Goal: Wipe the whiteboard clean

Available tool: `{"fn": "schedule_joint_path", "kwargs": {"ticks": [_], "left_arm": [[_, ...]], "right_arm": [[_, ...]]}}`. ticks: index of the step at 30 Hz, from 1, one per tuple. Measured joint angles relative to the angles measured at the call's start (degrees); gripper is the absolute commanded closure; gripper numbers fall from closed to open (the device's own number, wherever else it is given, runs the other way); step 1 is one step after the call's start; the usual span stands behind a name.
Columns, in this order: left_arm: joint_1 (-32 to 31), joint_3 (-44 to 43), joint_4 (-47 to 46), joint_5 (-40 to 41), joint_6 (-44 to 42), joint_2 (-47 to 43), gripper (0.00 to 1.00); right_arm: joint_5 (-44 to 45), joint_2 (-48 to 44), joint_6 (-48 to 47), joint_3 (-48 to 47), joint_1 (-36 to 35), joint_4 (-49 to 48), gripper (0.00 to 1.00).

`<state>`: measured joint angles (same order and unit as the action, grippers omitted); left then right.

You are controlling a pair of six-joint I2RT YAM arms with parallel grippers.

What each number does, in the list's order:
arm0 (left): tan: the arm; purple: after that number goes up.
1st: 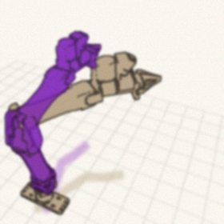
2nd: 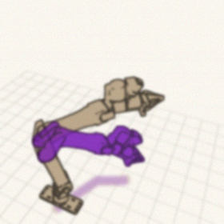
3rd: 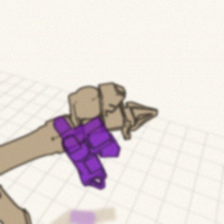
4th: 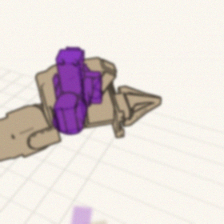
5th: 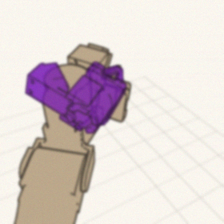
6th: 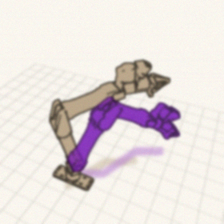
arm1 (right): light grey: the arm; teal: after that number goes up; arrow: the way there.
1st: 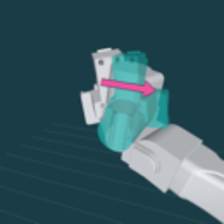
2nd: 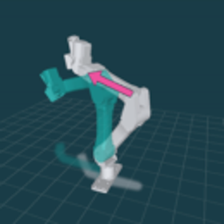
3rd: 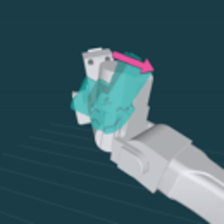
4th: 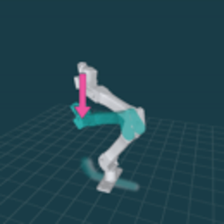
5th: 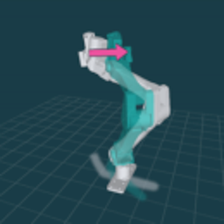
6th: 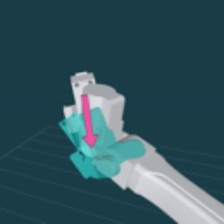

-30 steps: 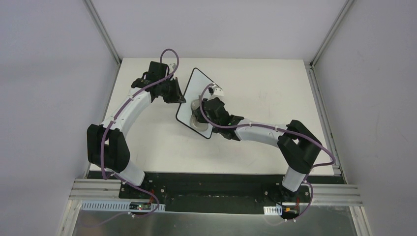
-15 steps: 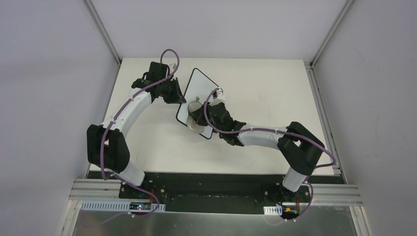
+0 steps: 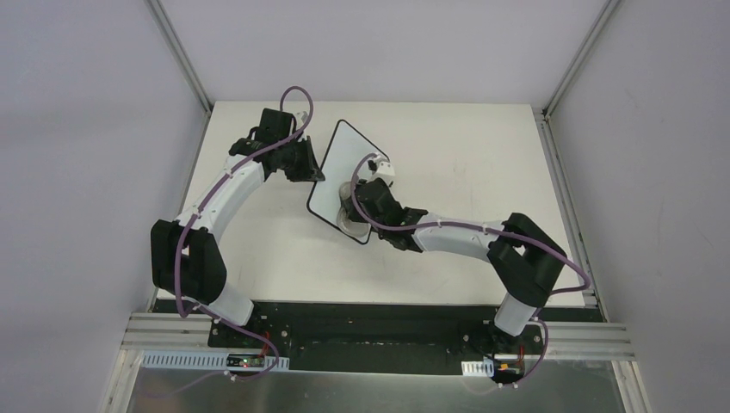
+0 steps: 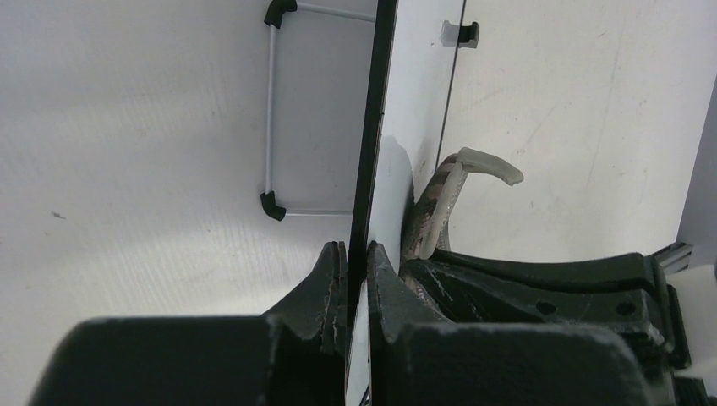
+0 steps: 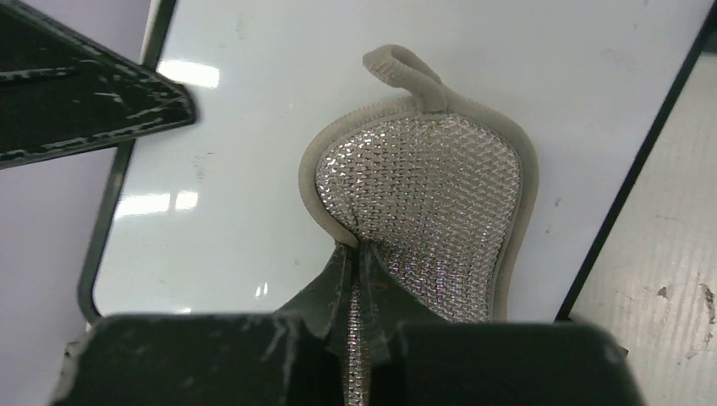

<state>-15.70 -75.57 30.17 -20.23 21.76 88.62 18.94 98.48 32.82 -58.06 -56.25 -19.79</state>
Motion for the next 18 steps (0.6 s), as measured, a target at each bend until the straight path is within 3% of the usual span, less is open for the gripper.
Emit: {"fn": "schedule_joint_path", "kwargs": {"ticks": [8, 13, 18], "left_arm": [[0.0, 0.3, -0.3, -0.2, 0.0, -0.2, 1.00], [0.0, 0.5, -0.7, 0.1, 0.0, -0.2, 1.00], [0.0, 0.7, -0.9, 0.4, 0.0, -0.2, 1.00]], "right_arm": [[-2.0, 3.0, -3.5, -13.3, -2.4, 5.9, 1.00], [-6.9, 3.4, -1.5, -12.6, 0.0, 4.4, 1.00], [-12.6, 3.4, 3.4, -7.7, 2.9, -3.5, 1.00]]}}
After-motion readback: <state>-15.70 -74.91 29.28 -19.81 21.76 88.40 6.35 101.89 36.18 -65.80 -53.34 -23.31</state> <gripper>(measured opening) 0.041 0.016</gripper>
